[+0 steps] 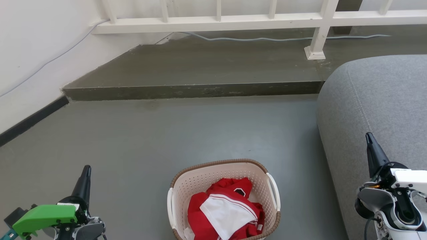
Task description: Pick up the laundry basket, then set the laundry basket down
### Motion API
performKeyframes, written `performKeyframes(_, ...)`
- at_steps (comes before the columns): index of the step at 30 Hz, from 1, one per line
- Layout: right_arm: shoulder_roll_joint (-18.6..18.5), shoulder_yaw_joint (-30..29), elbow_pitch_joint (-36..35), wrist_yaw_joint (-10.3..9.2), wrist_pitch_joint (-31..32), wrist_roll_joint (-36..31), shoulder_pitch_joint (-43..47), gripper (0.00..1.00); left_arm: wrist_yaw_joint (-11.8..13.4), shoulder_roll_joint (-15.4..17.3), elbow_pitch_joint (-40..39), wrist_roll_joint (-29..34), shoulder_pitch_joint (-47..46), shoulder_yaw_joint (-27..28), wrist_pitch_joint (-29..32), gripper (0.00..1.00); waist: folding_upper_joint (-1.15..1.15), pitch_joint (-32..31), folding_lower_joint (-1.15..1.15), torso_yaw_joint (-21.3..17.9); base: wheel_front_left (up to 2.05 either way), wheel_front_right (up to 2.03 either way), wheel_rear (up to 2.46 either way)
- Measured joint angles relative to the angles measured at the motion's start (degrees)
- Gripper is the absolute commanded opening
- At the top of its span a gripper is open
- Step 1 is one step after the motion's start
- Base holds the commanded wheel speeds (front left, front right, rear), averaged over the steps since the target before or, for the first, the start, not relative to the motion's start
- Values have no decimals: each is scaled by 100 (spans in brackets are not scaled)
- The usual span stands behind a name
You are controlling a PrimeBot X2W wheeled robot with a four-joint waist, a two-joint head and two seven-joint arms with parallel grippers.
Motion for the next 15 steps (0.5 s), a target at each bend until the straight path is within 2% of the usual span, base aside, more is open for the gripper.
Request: performKeyframes(15,2,-7,20,1,0,0,-2,0,-2,-1,27,0,-63,7,42,0,0,-1,0,0,0,0,0)
